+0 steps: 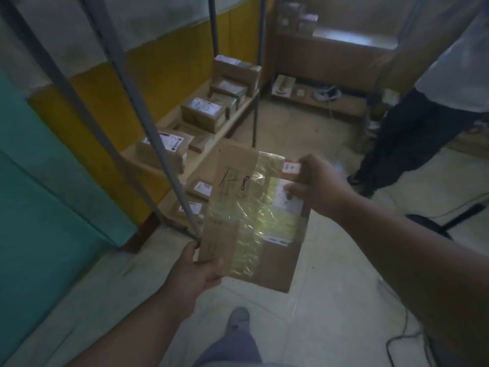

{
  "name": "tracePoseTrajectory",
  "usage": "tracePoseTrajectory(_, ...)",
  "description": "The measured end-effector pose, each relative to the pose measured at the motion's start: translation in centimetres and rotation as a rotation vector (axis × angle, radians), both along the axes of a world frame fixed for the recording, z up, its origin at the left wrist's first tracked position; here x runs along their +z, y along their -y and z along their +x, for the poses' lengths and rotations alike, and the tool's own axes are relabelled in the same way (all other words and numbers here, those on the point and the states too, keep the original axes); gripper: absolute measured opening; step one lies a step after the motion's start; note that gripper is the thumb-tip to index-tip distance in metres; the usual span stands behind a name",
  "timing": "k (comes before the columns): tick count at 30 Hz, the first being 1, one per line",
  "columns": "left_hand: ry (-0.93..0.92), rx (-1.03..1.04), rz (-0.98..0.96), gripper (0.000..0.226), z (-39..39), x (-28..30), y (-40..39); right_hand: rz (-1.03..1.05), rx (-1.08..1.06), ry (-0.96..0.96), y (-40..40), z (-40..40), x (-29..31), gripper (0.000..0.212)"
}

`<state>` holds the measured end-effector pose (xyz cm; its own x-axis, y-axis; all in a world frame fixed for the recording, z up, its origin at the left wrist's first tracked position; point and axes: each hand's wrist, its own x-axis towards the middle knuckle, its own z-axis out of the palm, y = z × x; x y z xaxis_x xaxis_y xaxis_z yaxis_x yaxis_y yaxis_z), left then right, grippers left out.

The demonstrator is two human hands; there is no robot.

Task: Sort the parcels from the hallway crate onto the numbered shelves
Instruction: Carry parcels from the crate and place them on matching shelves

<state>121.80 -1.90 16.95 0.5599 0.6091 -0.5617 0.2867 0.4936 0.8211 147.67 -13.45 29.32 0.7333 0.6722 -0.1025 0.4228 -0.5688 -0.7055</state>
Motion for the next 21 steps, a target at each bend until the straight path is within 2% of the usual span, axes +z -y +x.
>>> tracePoseTrajectory(7, 0.005, -0.017, -0.113, 0.045, 13.0, -0.5, -4.2, -0.054, -0.014, 0.04, -4.8, 12.1, 0.7, 0.05)
tracePoseTrajectory(12, -0.02, 0.046, -0.148, 0.051, 20.6, -2.3, -6.9, -0.049, 0.033, -0.004, -8.7, 21.1, -1.7, 0.046)
tracePoseTrajectory(16, -0.028, 0.16, -0.143, 0.056, 27.4, -3.4, -8.3, -0.047, 0.156, 0.015, -13.2, 28.8, -3.2, 0.041)
tracePoseTrajectory(21, -0.03, 0.313, -0.165, 0.056, 33.8, -2.9, -9.6, -0.125, 0.314, 0.067, -18.6, 36.8, -3.3, 0.047)
